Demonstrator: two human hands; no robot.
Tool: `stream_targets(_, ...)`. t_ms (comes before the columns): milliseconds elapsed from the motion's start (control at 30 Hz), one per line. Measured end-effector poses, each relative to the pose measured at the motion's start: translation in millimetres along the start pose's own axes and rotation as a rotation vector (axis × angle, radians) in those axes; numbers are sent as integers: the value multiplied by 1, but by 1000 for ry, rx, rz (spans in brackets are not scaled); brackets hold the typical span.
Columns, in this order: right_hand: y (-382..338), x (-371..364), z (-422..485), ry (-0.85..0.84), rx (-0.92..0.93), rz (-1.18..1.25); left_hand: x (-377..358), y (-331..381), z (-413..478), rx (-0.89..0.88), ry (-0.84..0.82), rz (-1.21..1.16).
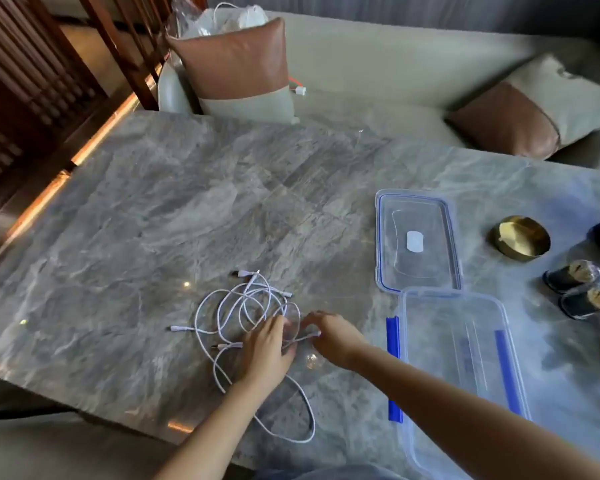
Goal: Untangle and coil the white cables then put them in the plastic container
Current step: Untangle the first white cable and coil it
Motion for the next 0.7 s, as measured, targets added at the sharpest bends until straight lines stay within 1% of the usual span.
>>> stream_targets(33, 0, -3, 0, -5, -20, 23, -3, -2, -3, 26, -32, 69)
stream_targets(100, 0, -8, 1, 1, -24, 46, -6, -2, -7, 31, -5, 166)
stream_targets(167, 0, -11, 0, 6, -39, 30, -6, -1, -9, 29, 6, 151)
stream_targets(233, 1, -12, -1, 10, -40, 5, 0, 4, -6, -9, 36, 102)
stream_targets(300, 2, -10, -4, 2, -37, -52, 5, 9, -5, -53, 86, -27)
stream_targets(367, 4, -7, -5, -40, -42, -115, 9, 13, -5, -50, 117, -188)
stream_targets(400, 4, -7, -5, -75, -44, -96, 10, 14, -5, -33, 127, -253)
stream_targets(467, 4, -6, -6, -162, -26, 18, 12, 14, -4, 14, 143, -363)
stream_targets(533, 2, 0, -9, -208, -9, 118, 14, 16, -2, 21, 143, -462)
stream_targets(633, 5, 15, -11, -172, -41, 178, 20, 19, -3, 37, 105, -618)
stream_targets(700, 12, 27, -9, -84, -79, 199, 20, 20, -2, 77, 26, -678)
Point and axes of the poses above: each hand's wrist, its own z-axis towards the middle knuckle, its own x-axis out of the back of the hand, y = z × x, the point moved 6 cm from there along z, towards the middle knuckle, and after that the axes turned 1 degree about -y, right-handed, at the moved point
